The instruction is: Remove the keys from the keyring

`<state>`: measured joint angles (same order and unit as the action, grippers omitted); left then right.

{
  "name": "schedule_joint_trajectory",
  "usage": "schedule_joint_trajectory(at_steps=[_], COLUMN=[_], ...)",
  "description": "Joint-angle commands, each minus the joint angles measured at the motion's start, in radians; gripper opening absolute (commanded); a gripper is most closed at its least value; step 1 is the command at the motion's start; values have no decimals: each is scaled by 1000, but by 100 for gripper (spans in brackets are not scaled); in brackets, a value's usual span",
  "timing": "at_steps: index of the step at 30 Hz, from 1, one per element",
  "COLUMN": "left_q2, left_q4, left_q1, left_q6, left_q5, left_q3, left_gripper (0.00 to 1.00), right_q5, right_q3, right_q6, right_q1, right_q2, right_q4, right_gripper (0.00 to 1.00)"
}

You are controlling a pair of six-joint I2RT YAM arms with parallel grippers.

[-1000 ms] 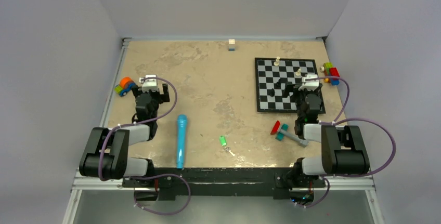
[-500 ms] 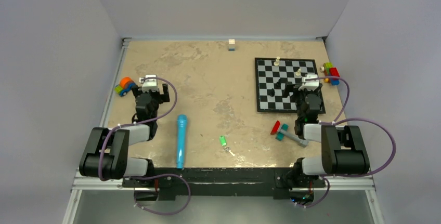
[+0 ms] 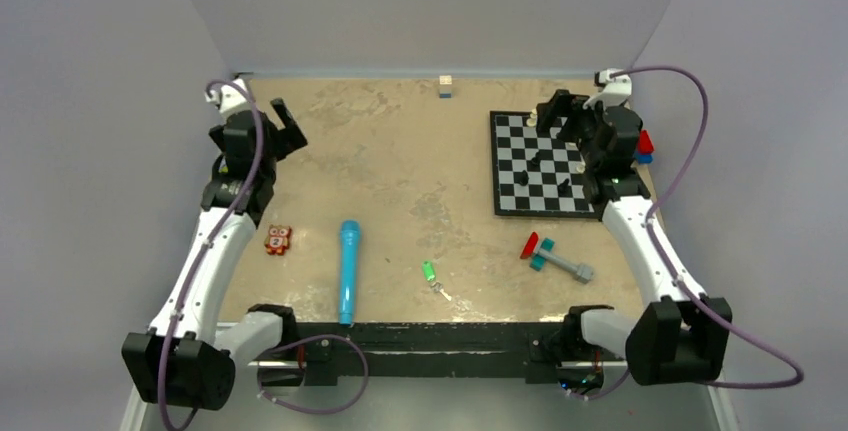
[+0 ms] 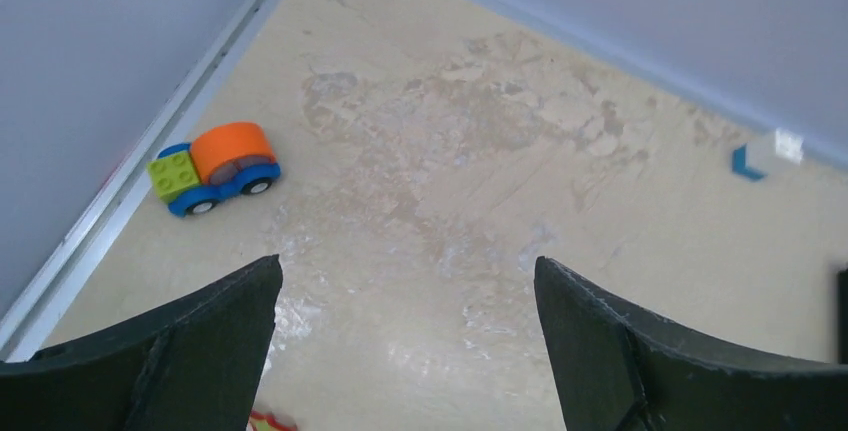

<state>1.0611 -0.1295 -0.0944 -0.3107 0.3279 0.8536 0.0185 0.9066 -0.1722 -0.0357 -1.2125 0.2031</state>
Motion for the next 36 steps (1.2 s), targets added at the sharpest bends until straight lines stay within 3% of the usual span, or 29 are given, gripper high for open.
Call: schedule_joint_trajectory(at_steps=[1, 2, 4, 5, 9, 16, 26, 30, 36], left_q2=[-1, -16, -82, -127, -246, -384, -471, -462, -478], left_q4=[-881, -921, -911, -885, -893, -1003, -1049, -1039, -1013], left_q1=[-1, -1, -1, -1, -1, -1, -4, -4, -18], left_q6=[-499, -506, -464, -442, -433, -414, -370, -320, -271], left_q5=[179, 160, 69, 12, -139, -258, -334, -351, -350], left_q3=[249, 249, 204, 178, 127, 88, 67, 85, 84], left_gripper=[100, 100, 100, 100, 100, 100, 100, 100, 99], right_q5=[6, -39, 124, 131, 75, 15, 9, 9, 10], right_q3=[98, 142, 198, 243, 253, 261, 152, 142, 126], right_q6=[-364, -462, -423, -397, -392, -377, -418, -448, -495], right_q1=[-9, -5, 26, 27, -19, -348, -752, -841, -941], right_q2=[46, 22, -48, -82, -49, -19, -74, -128, -249], right_q4=[-283, -418, -511, -583, -656, -864, -941, -914, -812], right_gripper=[98, 98, 93, 91, 93, 89, 87, 85, 74])
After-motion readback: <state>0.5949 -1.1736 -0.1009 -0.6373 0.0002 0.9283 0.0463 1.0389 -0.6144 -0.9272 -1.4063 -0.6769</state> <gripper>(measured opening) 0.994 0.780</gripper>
